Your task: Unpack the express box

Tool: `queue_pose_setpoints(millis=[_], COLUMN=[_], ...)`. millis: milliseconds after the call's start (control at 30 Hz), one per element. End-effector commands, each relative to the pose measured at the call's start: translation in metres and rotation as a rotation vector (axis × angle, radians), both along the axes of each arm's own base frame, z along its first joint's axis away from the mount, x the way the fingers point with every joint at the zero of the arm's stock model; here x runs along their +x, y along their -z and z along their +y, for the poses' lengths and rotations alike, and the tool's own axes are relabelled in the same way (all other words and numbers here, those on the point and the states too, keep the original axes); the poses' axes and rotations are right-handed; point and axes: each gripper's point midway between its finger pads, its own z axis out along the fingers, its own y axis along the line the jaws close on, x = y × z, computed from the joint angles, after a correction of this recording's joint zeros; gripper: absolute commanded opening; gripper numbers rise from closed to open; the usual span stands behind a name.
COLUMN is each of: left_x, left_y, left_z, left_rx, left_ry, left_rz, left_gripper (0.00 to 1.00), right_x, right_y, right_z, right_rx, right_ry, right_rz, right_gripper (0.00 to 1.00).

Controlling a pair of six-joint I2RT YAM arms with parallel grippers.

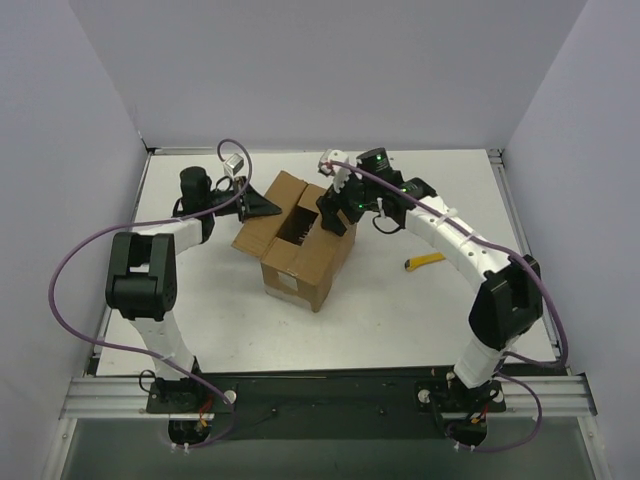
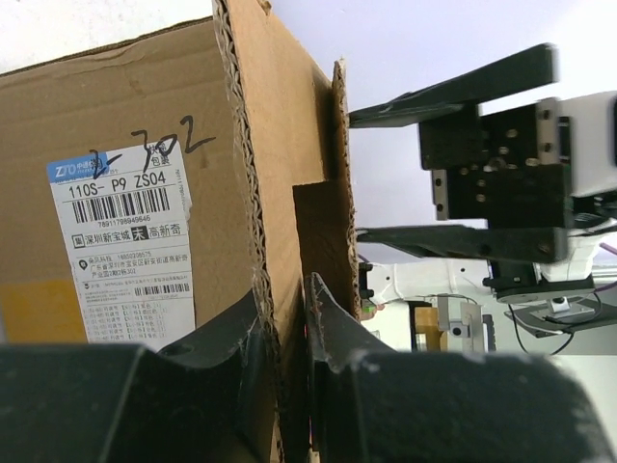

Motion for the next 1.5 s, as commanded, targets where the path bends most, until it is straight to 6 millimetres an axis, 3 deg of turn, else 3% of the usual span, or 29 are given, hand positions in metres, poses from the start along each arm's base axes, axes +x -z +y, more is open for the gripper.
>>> queue_pose_setpoints(millis=[0,67,100,167,200,267,300,367,633,1033,1167,1467], left_x=[0.002,0.002,0.003,0.003,0.002,0.004,0.004,0.005,0.009,0.013,0.013,0.01], left_y=[-0.028,-0.034,-0.035,-0.04,-0.041,-0.047,-0.048,-0.049,-0.053,-0.043,-0.041,-0.037], left_z=[-0.007,-0.007,-0.006,-0.006,-0.006,-0.004,-0.004,-0.001,0.002,0.004,0.005,0.003], left_rx=[-0.006,0.0,0.003,0.02,0.027,0.055,0.066,0.097,0.117,0.157,0.161,0.162], left_ry=[0.01,0.002,-0.004,-0.022,-0.026,-0.047,-0.052,-0.07,-0.094,-0.09,-0.088,-0.072], left_rz=[-0.104,-0.111,-0.111,-0.122,-0.129,-0.154,-0.16,-0.171,-0.192,-0.19,-0.186,-0.18], left_gripper=[0.24,0.23,0.22,0.21,0.21,0.2,0.2,0.19,0.19,0.17,0.17,0.17], right_x=[-0.004,-0.003,0.001,0.003,0.01,0.011,0.01,0.008,-0.006,-0.029,-0.035,-0.061], right_y=[-0.019,-0.015,-0.025,-0.015,-0.028,-0.02,-0.024,-0.012,0.029,-0.009,-0.011,0.01], right_z=[0.046,0.062,0.069,0.078,0.084,0.093,0.093,0.093,0.036,-0.027,-0.041,-0.064], right_rx=[-0.013,-0.03,-0.013,-0.009,0.015,0.0,-0.019,-0.084,-0.321,-0.376,-0.39,-0.429], right_ry=[-0.159,-0.193,-0.192,-0.151,-0.129,-0.099,-0.094,-0.08,-0.005,0.052,0.063,0.064], right_rz=[-0.047,-0.053,-0.069,-0.008,-0.018,0.026,0.032,0.036,0.13,0.082,0.083,0.151], right_gripper=[0.73,0.73,0.73,0.73,0.73,0.73,0.73,0.73,0.73,0.73,0.73,0.73])
